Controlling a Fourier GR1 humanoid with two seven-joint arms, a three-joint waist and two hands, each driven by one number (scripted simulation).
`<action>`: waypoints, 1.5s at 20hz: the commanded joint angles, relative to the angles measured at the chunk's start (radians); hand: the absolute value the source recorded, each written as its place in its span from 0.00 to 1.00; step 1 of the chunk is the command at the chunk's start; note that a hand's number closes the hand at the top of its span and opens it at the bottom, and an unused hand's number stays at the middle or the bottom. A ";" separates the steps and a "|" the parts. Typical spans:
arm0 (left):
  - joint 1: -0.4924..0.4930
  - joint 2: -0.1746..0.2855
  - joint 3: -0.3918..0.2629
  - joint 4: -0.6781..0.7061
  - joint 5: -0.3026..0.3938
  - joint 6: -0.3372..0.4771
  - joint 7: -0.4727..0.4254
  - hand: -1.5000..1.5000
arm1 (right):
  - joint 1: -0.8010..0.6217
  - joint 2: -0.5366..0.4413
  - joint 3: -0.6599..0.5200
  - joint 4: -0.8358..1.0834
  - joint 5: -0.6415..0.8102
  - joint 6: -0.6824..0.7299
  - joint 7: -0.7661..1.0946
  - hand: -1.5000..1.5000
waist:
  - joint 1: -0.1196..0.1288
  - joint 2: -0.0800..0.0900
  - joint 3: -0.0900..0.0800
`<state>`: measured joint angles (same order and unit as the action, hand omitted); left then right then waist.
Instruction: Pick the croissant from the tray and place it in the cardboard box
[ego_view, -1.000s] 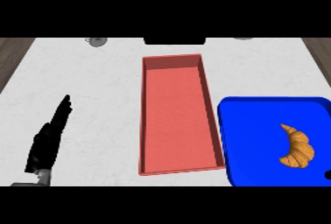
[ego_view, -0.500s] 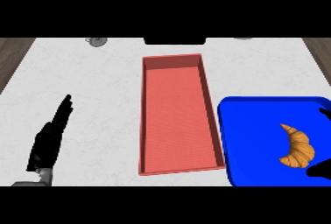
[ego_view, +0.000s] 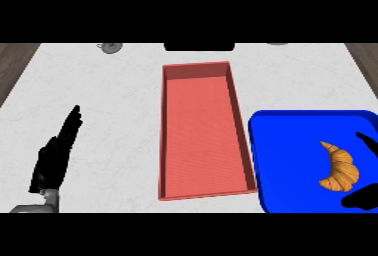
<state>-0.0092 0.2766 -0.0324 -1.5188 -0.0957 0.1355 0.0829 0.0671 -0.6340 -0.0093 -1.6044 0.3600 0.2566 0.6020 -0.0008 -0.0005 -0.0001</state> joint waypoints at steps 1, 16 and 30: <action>0.038 -0.019 0.016 -0.023 -0.025 -0.017 -0.012 0.50 | 0.026 0.063 -0.022 0.009 0.063 0.016 -0.032 0.00 | 0.000 0.000 0.000; 0.004 -0.029 0.075 -0.113 -0.045 -0.093 0.090 0.50 | -0.082 0.148 -0.118 0.253 0.197 -0.005 -0.215 0.00 | 0.005 0.001 0.001; -0.032 -0.083 0.101 -0.019 -0.117 -0.092 0.039 0.50 | -0.053 0.252 -0.091 0.212 0.319 0.047 -0.168 0.00 | 0.001 0.001 0.000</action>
<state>-0.0067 0.1931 0.0603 -1.5548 -0.1910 0.0408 0.1029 0.0229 -0.4169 -0.1239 -1.4408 0.6349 0.3186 0.4412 -0.0001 -0.0004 -0.0003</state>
